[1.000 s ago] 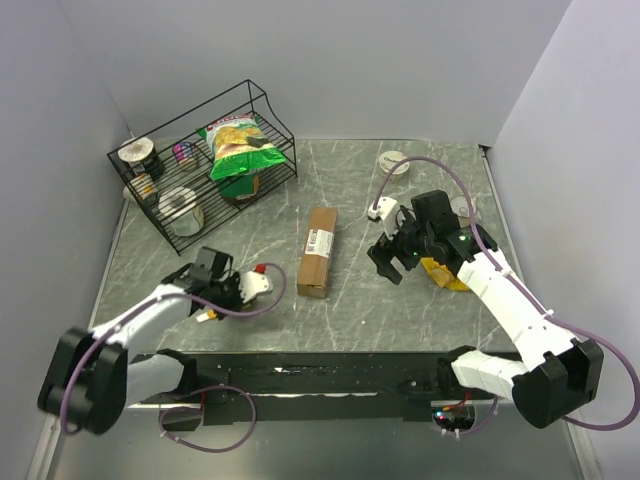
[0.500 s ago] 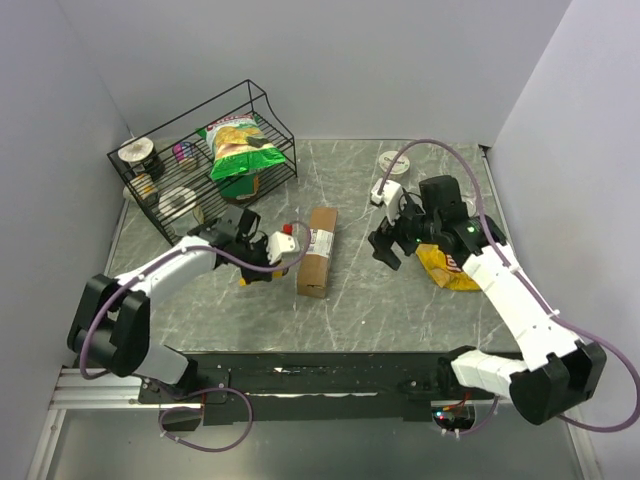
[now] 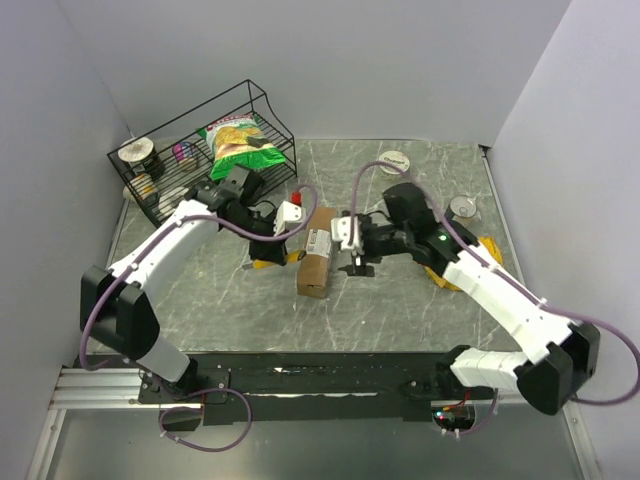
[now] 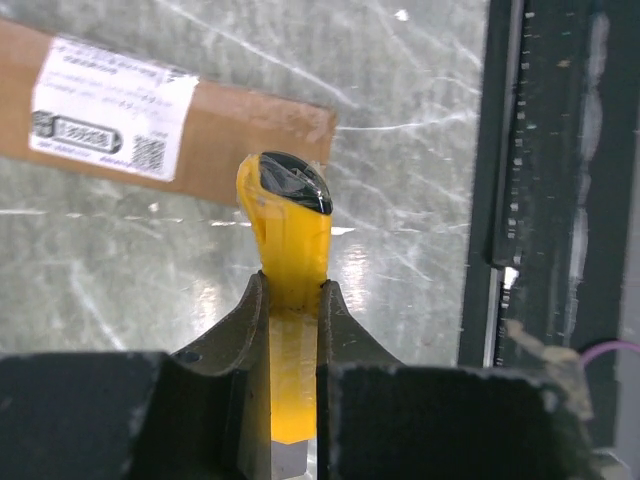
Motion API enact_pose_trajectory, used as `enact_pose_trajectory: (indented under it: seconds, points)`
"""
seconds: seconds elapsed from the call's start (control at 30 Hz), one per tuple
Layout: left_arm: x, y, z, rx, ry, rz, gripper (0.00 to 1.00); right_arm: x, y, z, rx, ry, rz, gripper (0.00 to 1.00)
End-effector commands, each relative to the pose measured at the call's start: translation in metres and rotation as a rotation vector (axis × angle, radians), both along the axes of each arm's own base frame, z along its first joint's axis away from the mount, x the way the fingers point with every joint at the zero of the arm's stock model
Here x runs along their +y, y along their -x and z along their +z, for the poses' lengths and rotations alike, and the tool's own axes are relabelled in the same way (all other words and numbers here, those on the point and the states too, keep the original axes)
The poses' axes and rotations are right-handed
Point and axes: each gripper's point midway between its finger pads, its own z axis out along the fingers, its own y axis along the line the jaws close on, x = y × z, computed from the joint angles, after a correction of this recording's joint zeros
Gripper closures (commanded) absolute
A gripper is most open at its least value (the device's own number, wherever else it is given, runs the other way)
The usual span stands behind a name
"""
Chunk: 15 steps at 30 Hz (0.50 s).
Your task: Unpack the express box
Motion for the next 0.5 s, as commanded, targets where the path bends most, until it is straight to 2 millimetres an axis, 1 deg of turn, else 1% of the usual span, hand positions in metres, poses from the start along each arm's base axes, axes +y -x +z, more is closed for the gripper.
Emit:
enact_pose_trajectory:
  seconds: [0.0,0.03,0.07,0.1,0.17,0.2,0.33,0.47]
  points:
    - [-0.009,0.019,0.017,0.076,0.047,-0.097,0.99,0.026,0.005,0.010,-0.154,0.003,0.188,0.20]
    - [-0.011,0.019,0.018,0.076,0.050,-0.102,0.99,0.030,0.004,0.009,-0.172,-0.002,0.194,0.20]
    - [-0.012,0.017,0.019,0.084,0.051,-0.097,0.99,0.033,0.004,0.008,-0.184,-0.003,0.205,0.20]
    - [-0.014,0.019,0.024,0.089,0.060,-0.103,0.99,0.036,0.007,0.006,-0.185,-0.005,0.216,0.21]
    - [-0.017,0.019,0.025,0.107,0.062,-0.113,0.99,0.044,0.006,0.005,-0.191,-0.014,0.223,0.21]
    - [-0.019,0.019,0.031,0.105,0.070,-0.115,0.99,0.046,0.005,0.004,-0.195,-0.011,0.218,0.21]
    - [-0.027,0.019,0.043,0.135,0.105,-0.116,0.99,0.061,0.003,-0.005,-0.190,-0.007,0.240,0.22]
    - [-0.028,0.022,0.043,0.152,0.101,-0.123,0.99,0.070,0.001,-0.008,-0.196,-0.010,0.254,0.25]
